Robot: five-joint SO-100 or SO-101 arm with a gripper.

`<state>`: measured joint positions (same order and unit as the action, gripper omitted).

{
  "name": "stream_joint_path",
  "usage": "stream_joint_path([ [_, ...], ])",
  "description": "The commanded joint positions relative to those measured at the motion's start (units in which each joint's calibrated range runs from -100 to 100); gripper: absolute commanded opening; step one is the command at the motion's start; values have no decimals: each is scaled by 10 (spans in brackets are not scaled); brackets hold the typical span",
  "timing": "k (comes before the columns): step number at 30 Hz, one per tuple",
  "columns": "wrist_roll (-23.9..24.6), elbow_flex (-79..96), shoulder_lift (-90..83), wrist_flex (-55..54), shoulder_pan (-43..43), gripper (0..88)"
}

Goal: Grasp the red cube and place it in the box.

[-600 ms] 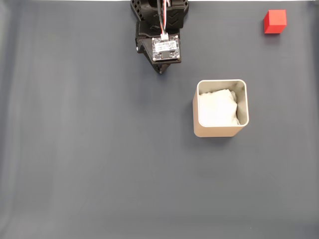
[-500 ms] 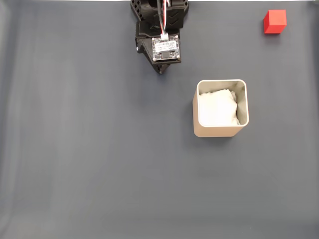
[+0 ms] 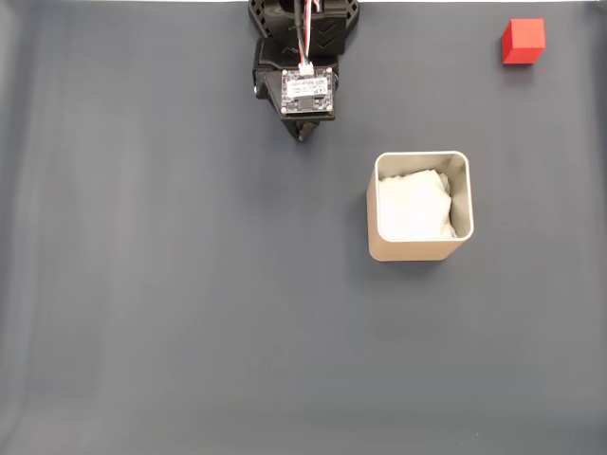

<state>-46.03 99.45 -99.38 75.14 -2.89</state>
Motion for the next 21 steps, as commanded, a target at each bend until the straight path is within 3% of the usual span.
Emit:
stream_joint_path([
  [1, 7, 5, -6, 6, -8, 3],
  [21, 4, 5, -6, 2, -4, 3],
])
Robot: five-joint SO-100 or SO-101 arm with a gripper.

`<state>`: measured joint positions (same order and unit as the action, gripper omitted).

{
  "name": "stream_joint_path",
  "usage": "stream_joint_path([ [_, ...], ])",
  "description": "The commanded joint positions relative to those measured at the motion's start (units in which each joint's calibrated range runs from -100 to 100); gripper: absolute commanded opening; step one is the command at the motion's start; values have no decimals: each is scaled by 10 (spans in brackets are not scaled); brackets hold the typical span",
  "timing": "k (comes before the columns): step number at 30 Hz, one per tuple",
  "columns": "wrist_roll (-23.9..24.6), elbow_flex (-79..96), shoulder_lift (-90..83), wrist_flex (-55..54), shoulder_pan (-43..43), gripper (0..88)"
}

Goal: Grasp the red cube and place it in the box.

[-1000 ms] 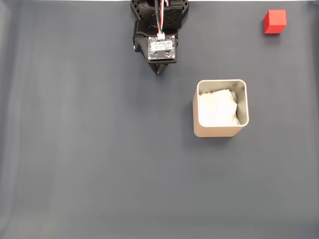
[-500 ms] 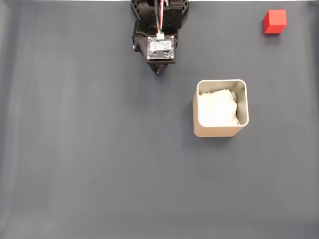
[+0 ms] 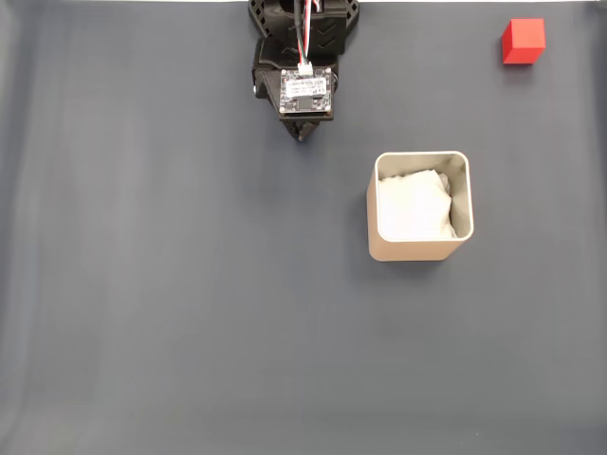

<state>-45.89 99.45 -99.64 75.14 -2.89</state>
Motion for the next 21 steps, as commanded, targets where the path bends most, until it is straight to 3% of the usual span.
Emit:
stream_joint_path([
  [1, 4, 5, -4, -8, -4, 3],
  [14, 41, -20, 15, -272, -5, 3],
  [21, 53, -129, 101, -301, 13, 3],
])
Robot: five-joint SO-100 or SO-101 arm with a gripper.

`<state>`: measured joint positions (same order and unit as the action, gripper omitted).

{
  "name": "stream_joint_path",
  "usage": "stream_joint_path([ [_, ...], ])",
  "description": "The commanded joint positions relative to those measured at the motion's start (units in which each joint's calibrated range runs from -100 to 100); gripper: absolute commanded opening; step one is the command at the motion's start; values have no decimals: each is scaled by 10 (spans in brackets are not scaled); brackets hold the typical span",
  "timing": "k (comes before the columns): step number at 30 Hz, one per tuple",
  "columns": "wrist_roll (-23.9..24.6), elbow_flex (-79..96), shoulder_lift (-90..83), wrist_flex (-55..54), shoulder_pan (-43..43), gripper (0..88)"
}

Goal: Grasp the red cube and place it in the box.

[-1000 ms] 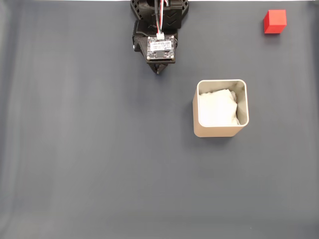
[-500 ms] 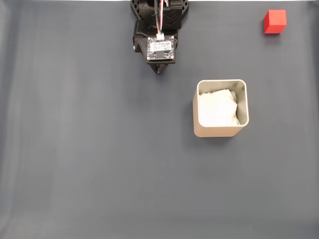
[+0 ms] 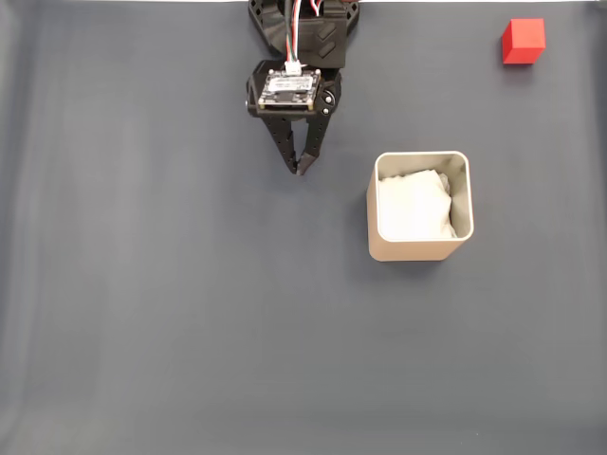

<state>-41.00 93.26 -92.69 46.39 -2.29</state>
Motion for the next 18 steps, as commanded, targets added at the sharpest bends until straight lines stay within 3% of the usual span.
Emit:
stream_joint_path([
  [1, 5, -86, 46, -14, 10, 3],
  [18, -21, -367, 247, 49, 106, 3],
])
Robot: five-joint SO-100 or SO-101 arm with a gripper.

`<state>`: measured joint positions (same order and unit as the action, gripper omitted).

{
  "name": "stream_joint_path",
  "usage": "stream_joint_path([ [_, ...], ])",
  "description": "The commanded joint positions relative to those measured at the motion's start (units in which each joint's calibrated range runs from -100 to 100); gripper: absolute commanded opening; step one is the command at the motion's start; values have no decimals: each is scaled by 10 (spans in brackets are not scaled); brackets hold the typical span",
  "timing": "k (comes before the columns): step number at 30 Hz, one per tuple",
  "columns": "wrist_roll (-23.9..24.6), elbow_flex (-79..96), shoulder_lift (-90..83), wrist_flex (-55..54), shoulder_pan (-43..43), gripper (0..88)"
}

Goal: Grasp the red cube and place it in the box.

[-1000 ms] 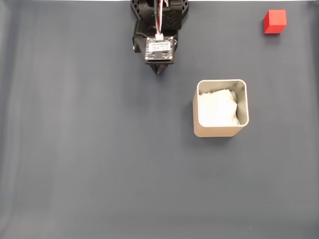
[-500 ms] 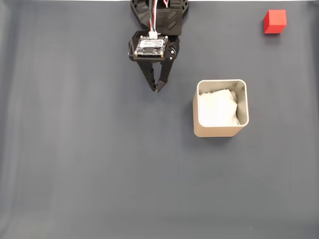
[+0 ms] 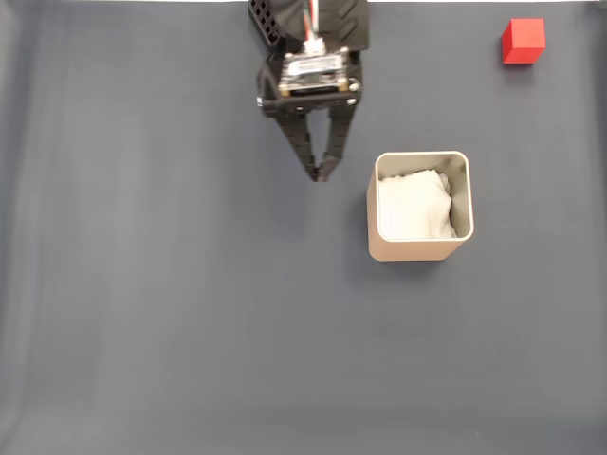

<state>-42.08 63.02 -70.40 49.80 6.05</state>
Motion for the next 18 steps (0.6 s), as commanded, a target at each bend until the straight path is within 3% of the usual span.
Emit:
stream_joint_path([
  [1, -12, -81, 36, 24, 33, 3],
  [11, -43, -210, 115, 91, 144, 3],
  [18, -60, -267, 154, 154, 276, 3],
])
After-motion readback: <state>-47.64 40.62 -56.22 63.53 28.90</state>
